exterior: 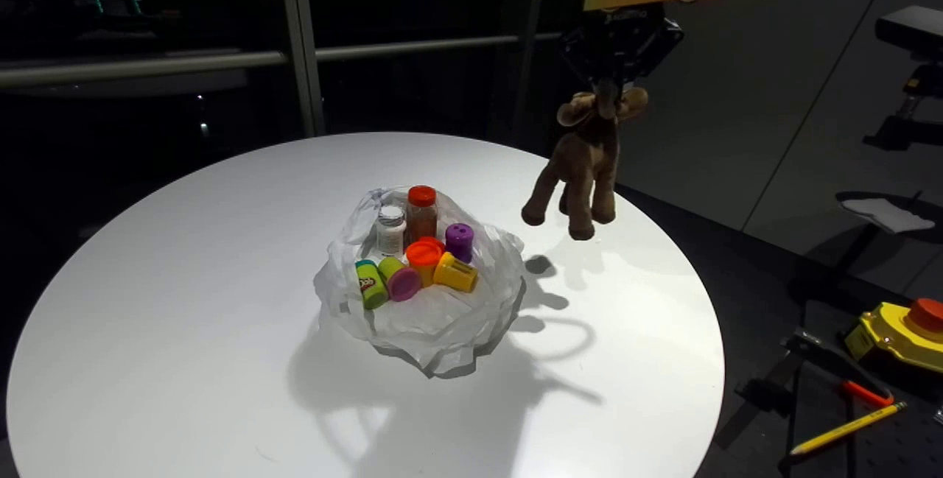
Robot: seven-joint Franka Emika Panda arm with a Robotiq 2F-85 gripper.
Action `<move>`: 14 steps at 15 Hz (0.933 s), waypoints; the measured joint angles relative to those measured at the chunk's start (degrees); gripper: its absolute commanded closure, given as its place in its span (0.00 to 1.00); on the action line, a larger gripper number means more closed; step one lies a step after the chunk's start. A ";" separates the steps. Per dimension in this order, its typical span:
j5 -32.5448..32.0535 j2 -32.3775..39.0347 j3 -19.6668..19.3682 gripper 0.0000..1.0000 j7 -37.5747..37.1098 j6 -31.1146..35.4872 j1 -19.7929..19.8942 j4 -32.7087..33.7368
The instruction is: Remove the objects from the plastic and put them on the table.
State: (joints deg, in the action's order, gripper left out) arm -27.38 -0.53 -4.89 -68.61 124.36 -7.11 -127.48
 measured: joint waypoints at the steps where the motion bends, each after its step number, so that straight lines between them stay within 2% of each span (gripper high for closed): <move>1: -0.96 0.37 0.09 0.98 0.03 -1.34 1.13 0.09; 4: -3.26 3.33 0.24 0.98 0.03 -4.71 3.20 1.15; 8: -5.71 11.10 0.26 0.98 0.02 -10.00 3.70 5.55; 9: -6.01 13.25 0.26 0.65 0.03 -10.65 3.67 6.98; 10: -6.13 15.29 0.26 0.65 0.10 -10.76 3.65 8.45; 11: -6.32 17.07 0.26 0.60 0.11 -10.74 3.61 9.94; 14: -7.44 20.13 0.21 0.35 0.01 -10.37 3.37 13.71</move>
State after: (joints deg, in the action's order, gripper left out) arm -34.82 19.60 -4.68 -68.60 113.99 -3.75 -113.77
